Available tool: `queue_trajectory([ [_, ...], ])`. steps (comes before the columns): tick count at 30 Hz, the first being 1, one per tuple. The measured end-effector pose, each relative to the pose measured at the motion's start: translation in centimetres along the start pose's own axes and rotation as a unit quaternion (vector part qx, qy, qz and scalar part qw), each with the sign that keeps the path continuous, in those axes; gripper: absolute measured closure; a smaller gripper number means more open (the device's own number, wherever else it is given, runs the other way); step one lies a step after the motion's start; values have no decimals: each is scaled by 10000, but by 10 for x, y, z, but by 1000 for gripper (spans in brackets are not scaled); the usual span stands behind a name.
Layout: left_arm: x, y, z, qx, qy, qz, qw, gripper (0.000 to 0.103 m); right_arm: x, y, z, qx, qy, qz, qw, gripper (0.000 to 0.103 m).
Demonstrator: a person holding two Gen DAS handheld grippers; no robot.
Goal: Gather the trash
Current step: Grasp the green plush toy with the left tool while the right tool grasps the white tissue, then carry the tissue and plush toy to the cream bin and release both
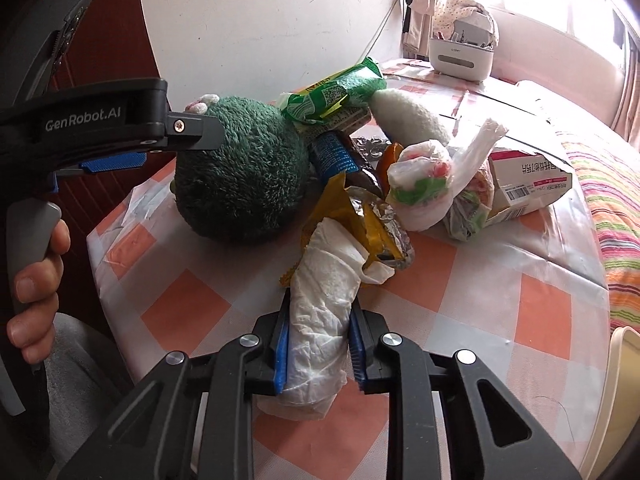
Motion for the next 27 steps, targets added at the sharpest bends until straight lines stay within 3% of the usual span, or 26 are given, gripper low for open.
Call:
queue_trajectory([
  [8,1,1,5,-137,-185,48,9997,8,-19,-1,26,341,-5,281,9990,79],
  [10,2,1,7,-130,-289,22,9995,12,-22,-1,32,408,-23,325,9986,79],
  [14,9,-2,11,-196,-574,-183,9980,35,-26,-3,39,541,-1,398,9977,79],
  [19,13,-4,14,-184,-468,-214,9985,36,-33,-9,44,599,44,501,9969,79],
  [27,11,-5,13,-197,-509,-61,9985,54,-49,-10,50,628,103,741,9952,79],
])
Point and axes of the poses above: each gripper's, at about its wrist camera, not at the fingertips, and x roughly the way its jaws point, z to its right, y to its top, the point moved 1 cm from there along x, roughly the way its jaws point, and after that the axes turned 6 degrees about x, right-handed, at the moved point
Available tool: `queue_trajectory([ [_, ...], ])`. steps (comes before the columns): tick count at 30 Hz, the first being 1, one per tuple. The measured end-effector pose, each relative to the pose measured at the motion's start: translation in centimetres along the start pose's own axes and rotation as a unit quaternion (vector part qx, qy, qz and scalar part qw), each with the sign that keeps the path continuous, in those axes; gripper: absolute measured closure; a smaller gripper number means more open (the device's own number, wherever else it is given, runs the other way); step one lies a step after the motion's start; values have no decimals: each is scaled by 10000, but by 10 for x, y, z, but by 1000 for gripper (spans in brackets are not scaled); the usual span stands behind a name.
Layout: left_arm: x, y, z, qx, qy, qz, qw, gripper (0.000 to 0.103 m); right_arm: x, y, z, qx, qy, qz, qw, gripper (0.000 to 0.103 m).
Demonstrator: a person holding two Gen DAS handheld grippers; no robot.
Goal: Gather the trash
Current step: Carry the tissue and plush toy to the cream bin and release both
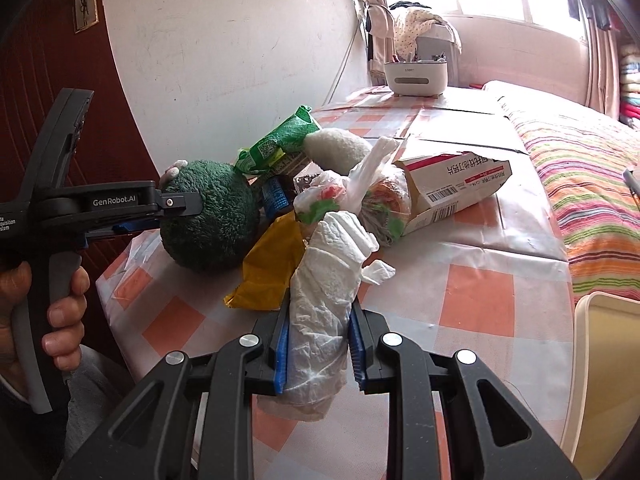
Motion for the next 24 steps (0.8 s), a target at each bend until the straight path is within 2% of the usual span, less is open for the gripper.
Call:
queue_trajectory([
  [3,-2,-2,1,-22,-33,148,9999,62,-6,0,0,5,-4,100,9999,79],
  [6,-8,-5,4,-5,-10,317,9995,65,-13,2,-1,-6,13,223,9998,79],
  [11,-31,-4,13,138,303,795,9963,65,-26,5,3,-3,25,455,9990,79],
  [15,-51,-4,25,259,383,1117,9927,65,-32,5,9,41,-2,529,9986,79],
  [24,-75,-5,68,606,-1,1455,9875,65,-46,4,26,151,-236,759,9967,79],
])
Point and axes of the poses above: each gripper's, at about its wrist camera, not at the fingertips, and x roughly the way its jaws point, z to its right, y to its top, the point moved 1 cm from there along x, roughly the way its jaws point, and after that the axes turned 6 degrees about x, right-handed, at the moved point
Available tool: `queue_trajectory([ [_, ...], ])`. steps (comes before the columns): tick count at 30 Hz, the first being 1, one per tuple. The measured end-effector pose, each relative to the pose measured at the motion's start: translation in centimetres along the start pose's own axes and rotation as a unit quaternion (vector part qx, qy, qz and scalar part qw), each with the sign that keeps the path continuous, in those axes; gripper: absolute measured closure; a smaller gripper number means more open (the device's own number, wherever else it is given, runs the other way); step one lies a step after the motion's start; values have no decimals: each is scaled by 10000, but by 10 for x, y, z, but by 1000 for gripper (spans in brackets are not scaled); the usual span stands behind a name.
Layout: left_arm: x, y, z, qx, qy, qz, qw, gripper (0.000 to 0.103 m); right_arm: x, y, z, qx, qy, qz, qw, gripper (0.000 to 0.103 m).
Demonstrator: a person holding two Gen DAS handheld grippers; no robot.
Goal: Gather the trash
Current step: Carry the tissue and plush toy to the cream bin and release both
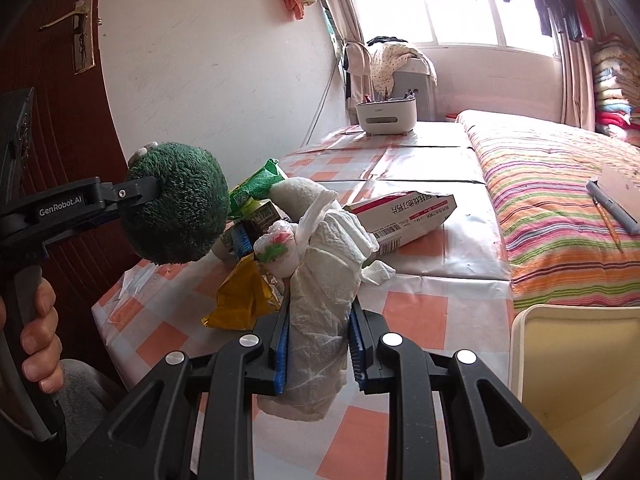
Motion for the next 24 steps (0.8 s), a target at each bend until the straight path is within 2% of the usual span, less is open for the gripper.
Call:
queue_trajectory([
  [6,-5,5,37,276,-402,188,9986,65,-12,1,21,186,-303,253,9990,79],
  [13,-1,9,84,656,-1024,245,9923,64,-26,1,47,446,-775,531,9946,79],
  [24,7,24,158,1057,-1787,158,9781,64,-59,-5,102,898,-1672,956,9772,79],
])
Point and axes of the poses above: each gripper's, at about its wrist camera, not at the fingertips, and x roughly the way its jaws point, z to its right, y to its top, the point moved 1 cm from there along x, roughly the way its jaws point, and after that the axes turned 6 degrees about x, right-handed, at the moved point
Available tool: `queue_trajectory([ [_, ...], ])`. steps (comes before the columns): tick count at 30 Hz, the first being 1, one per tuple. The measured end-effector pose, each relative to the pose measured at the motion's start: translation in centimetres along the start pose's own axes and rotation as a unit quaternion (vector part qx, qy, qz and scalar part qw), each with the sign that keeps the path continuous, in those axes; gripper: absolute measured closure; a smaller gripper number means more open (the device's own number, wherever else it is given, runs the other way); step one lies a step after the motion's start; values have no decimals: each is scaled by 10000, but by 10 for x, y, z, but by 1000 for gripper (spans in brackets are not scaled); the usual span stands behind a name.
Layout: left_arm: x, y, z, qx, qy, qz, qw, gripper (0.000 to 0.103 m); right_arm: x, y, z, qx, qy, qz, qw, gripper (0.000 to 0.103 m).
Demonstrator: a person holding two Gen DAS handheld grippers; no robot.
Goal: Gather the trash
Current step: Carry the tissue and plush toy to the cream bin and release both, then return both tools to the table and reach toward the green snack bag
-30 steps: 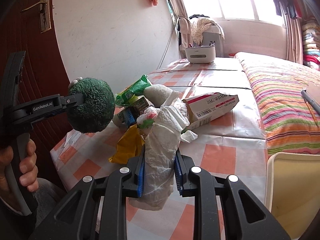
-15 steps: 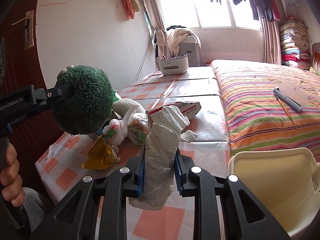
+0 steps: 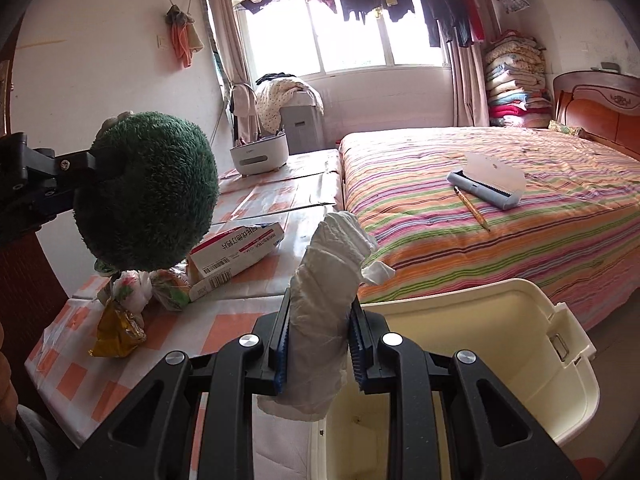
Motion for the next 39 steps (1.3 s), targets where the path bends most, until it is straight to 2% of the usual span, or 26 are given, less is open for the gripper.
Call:
queue_trajectory([
  [5,10,-3,27,140,-410,-125,9990,63,-8,3,30,317,-388,188,9986,77],
  [9,16,-11,43,245,-648,-227,9973,63,-12,0,55,610,-669,166,9958,77],
  [16,24,-21,66,386,-1045,-443,9928,63,-19,-4,74,878,-868,208,9921,76],
  [17,25,-22,68,396,-1068,-464,9924,63,-19,-4,75,909,-929,218,9913,71],
  [19,27,-25,70,399,-1105,-500,9918,63,-20,-3,78,985,-990,221,9900,51],
  [20,29,-26,70,394,-1113,-515,9917,63,-22,-3,80,1046,-999,271,9891,32],
  [21,30,-26,71,392,-1119,-531,9915,63,-25,-3,82,1093,-986,354,9885,26],
  [24,35,-27,72,394,-1132,-590,9910,63,-32,1,89,1216,-980,520,9864,21],
  [27,43,-29,74,404,-1195,-700,9895,63,-40,4,102,1694,-781,719,9798,12],
  [31,53,-35,86,463,-1435,-932,9842,60,-52,7,115,2131,-883,1054,9673,11],
  [35,56,-38,95,444,-1578,-993,9815,57,-71,7,123,2378,-756,1716,9530,10],
  [37,54,-37,99,544,-1542,-958,9819,40,-76,6,129,2530,-737,1917,9454,10],
  [38,51,-36,99,549,-1465,-873,9838,26,-78,6,131,2600,-694,1997,9422,10],
  [39,47,-34,98,521,-1364,-754,9864,20,-78,5,133,2656,-634,2038,9402,10],
])
Point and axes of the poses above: each gripper's, at about its wrist camera, not at the fingertips, and x roughly the way its jaws point, z to its right, y to its top, the point moved 1 cm from there along x, roughly the way its jaws point, and after that the axes turned 6 degrees about x, right-handed, at the moved point
